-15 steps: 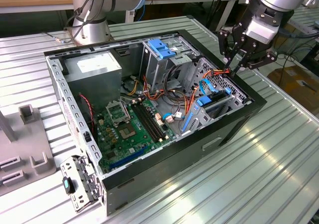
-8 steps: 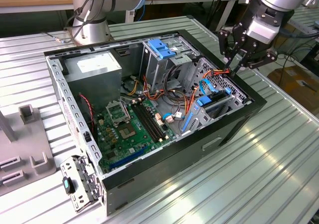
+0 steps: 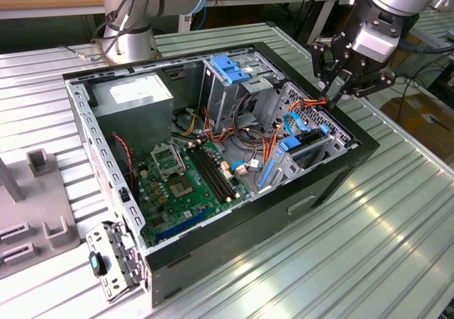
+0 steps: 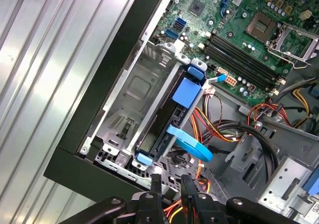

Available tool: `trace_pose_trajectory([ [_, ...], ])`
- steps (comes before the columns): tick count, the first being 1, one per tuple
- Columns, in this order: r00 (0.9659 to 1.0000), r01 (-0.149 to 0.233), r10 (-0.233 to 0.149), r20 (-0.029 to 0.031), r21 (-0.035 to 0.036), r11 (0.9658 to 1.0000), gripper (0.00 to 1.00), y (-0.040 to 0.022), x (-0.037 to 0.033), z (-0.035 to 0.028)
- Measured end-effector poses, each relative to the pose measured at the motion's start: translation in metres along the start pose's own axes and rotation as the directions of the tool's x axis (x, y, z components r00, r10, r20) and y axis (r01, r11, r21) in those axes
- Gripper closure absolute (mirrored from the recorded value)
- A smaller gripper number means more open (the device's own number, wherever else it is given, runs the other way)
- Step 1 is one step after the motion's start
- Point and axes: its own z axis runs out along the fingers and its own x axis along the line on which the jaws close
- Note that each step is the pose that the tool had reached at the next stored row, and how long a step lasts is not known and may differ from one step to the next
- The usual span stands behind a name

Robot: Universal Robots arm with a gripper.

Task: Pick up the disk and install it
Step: 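Insert the second disk wire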

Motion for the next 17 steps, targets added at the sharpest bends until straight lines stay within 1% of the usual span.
trace_pose_trajectory([
  [9,1.0000,0.008,-0.008,0.0009,-0.0003,1.0000,0.70,-0.0022,0.0006,0.0002],
  [17,1.0000,0.008,-0.008,0.0011,-0.0002,1.0000,0.70,-0.0025,0.0007,0.0003],
])
